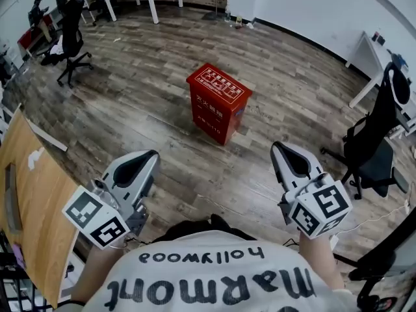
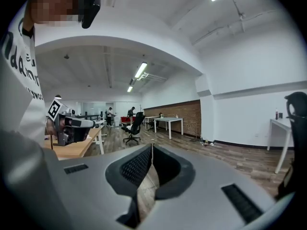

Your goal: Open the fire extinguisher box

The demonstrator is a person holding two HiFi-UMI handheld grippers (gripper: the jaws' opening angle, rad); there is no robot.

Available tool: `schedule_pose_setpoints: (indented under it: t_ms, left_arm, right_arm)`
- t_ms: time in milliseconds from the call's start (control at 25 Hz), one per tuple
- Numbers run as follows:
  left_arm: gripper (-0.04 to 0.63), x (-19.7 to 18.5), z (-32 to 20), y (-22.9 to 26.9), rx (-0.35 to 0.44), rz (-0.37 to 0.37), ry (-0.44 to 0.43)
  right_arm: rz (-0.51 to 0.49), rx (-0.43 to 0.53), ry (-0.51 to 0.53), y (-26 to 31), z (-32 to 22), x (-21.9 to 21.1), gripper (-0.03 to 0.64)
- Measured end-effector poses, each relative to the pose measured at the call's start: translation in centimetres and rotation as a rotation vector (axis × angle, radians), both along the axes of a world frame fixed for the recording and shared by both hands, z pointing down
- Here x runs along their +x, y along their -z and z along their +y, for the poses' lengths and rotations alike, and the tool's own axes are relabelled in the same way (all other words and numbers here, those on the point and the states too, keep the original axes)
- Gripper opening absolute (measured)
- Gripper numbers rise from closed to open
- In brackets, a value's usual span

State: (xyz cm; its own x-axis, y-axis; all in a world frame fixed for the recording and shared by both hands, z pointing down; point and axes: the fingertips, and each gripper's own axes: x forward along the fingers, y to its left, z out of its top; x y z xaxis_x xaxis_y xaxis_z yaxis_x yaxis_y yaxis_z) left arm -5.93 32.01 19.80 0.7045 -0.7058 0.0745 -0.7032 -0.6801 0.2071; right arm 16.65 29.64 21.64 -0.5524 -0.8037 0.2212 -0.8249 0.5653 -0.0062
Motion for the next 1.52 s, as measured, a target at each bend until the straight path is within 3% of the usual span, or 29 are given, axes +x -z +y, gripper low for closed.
schedule_pose_setpoints:
  t_ms: [240,440,840,1520]
  left_arm:
    - [0.006,0.8,-2.3,-0.7,-0.037,-0.006,0.029]
    - [0.006,2.0,-4.7,-1.5,-0.051,-0.010,-0.011]
    - [0.006,3.6,-13.0,-2.4,-0.061,0.014,-0.114]
    - [0.006,-1.8,-31.6,-3.0,-0.113,-0.007,-0.194]
  right_arm:
    - [0.007,-0.003,0.078,-1.5,-1.5,-0.3,0.012]
    - [0.035,-0.030,0.096,-2.1,-2.8,-0.3,0.012]
    - [0.098,-0.101,0.014,-4.1,-8.4,0.9,0.012]
    - [0.143,-0.168,-0.111,-5.8,-24.9,-3.8,0.012]
